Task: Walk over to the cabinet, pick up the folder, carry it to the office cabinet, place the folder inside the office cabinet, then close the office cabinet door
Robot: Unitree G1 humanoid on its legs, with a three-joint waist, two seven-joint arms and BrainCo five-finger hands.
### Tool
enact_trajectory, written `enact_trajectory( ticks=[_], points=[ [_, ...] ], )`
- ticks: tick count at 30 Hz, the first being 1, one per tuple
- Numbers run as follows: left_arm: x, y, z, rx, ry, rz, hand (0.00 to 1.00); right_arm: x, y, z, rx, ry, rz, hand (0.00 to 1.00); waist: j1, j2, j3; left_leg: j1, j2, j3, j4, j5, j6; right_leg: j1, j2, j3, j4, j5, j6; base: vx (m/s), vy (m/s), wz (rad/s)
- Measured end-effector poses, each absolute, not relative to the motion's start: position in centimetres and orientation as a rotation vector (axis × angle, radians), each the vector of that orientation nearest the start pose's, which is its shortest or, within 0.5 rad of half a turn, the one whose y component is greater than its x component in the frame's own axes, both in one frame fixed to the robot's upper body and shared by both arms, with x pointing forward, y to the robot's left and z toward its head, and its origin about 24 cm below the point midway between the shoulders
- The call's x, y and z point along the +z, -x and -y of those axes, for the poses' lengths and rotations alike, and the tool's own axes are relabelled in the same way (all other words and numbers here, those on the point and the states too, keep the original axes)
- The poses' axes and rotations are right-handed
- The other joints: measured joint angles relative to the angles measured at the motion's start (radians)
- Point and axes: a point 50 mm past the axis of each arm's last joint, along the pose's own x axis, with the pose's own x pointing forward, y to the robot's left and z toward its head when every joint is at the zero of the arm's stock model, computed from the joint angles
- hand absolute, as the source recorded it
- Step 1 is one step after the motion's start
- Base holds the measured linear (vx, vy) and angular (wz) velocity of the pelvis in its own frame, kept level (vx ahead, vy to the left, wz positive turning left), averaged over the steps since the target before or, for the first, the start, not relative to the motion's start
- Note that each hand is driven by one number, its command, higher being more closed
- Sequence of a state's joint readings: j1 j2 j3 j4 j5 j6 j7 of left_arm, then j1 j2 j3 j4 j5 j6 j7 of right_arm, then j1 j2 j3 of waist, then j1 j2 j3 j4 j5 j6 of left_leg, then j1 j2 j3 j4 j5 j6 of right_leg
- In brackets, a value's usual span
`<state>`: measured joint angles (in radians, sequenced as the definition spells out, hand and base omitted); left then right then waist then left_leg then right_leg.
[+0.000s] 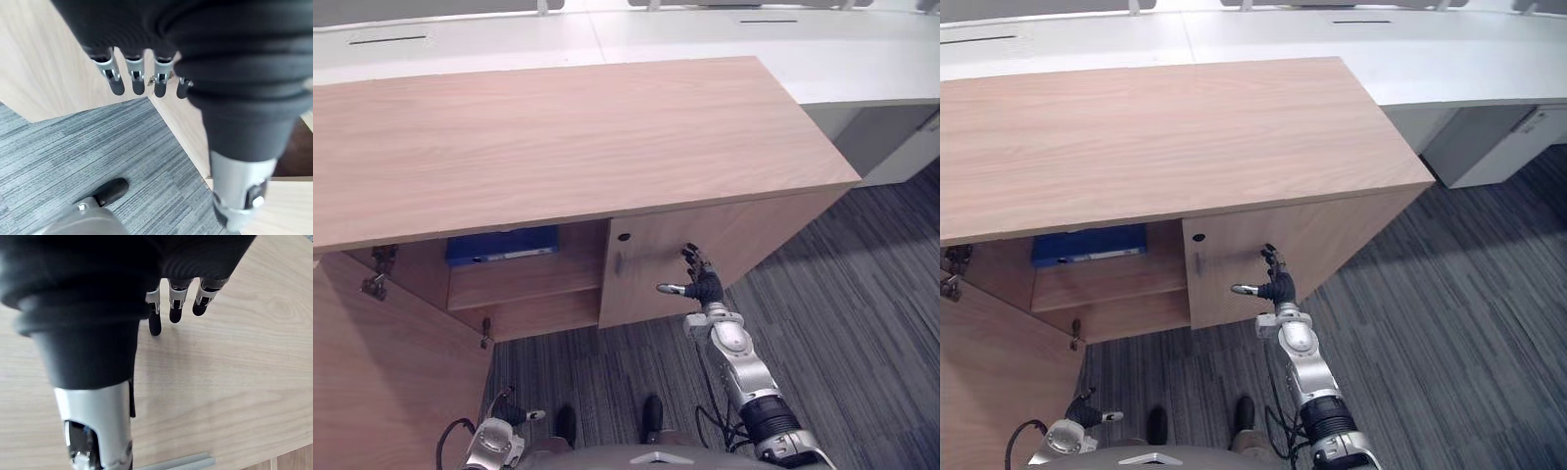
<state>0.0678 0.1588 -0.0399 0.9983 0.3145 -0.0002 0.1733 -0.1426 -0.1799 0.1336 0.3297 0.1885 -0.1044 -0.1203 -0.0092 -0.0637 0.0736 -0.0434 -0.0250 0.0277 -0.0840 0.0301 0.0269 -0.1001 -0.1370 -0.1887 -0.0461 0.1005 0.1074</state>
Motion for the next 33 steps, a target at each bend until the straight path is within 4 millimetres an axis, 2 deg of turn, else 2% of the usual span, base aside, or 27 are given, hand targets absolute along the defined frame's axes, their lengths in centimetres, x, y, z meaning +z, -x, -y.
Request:
enact_trajectory(
  ticks=[5,8,10,17,22,27,31,33],
  points=[
    [-15.0,-11.3,-21.4,0.048,-0.527,-1.022,0.0,0.3,-27.7,16.8,-0.052,0.067,-0.14,0.0,0.0,0.0,0.001,0.01,-0.001,-0.011,0.005,0.002,0.0,0.021,0.0,-0.016,-0.005,0.0,-0.001,0.0,-0.005,0.11],
    [-15.0,-11.4,-21.4,0.057,-0.53,-1.018,0.0,-0.8,-27.0,16.8,-0.058,0.069,-0.183,0.0,0.0,0.0,0.001,0.017,0.0,-0.015,0.0,0.003,0.0,0.03,0.001,-0.018,-0.006,-0.004,-0.006,-0.04,-0.01,0.05],
    [-15.0,-11.4,-21.4,0.059,-0.53,-1.018,0.0,-1.9,-25.9,16.9,-0.065,0.088,-0.22,0.0,0.0,0.0,0.001,0.016,0.0,-0.02,-0.001,0.003,0.0,0.031,0.002,-0.019,-0.005,-0.006,-0.008,-0.03,-0.012,0.04],
    [-15.0,-11.2,-21.3,0.067,-0.52,-1.024,0.0,-7.4,-19.9,18.5,-0.146,0.163,-0.466,0.0,-0.017,-0.004,0.002,0.048,0.002,-0.023,-0.002,-0.001,-0.004,0.065,0.002,-0.021,-0.007,-0.02,-0.005,0.0,-0.002,0.0],
    [-15.0,-11.3,-21.2,0.065,-0.517,-1.02,0.0,-11.2,-16.2,18.1,-0.137,0.192,-0.688,0.0,-0.026,-0.006,0.002,0.059,0.005,-0.009,-0.002,-0.003,-0.007,0.072,0.004,-0.014,-0.008,-0.019,-0.005,0.0,-0.004,-0.04],
    [-15.0,-11.3,-21.1,0.071,-0.503,-1.022,0.0,-13.0,-14.3,17.9,-0.147,0.197,-0.812,0.0,-0.026,-0.007,0.003,0.084,0.007,0.023,-0.002,-0.008,-0.013,0.081,0.007,0.016,-0.008,-0.012,-0.005,-0.04,-0.002,-0.16],
    [-15.0,-11.4,-21.2,0.092,-0.482,-1.021,0.0,-13.2,-14.6,18.0,-0.151,0.216,-0.825,0.0,-0.027,-0.005,0.016,0.077,0.01,0.063,-0.002,-0.011,-0.017,0.037,0.007,0.061,0.026,-0.008,-0.005,-0.09,0.006,-0.34],
    [-14.9,-11.7,-21.3,0.117,-0.452,-1.016,0.0,-13.2,-14.5,18.1,-0.169,0.214,-0.828,0.0,-0.034,-0.009,0.033,0.054,0.009,0.071,0.0,-0.005,-0.012,-0.029,0.001,0.079,0.109,-0.041,-0.002,-0.09,0.0,-0.11]
  ],
)
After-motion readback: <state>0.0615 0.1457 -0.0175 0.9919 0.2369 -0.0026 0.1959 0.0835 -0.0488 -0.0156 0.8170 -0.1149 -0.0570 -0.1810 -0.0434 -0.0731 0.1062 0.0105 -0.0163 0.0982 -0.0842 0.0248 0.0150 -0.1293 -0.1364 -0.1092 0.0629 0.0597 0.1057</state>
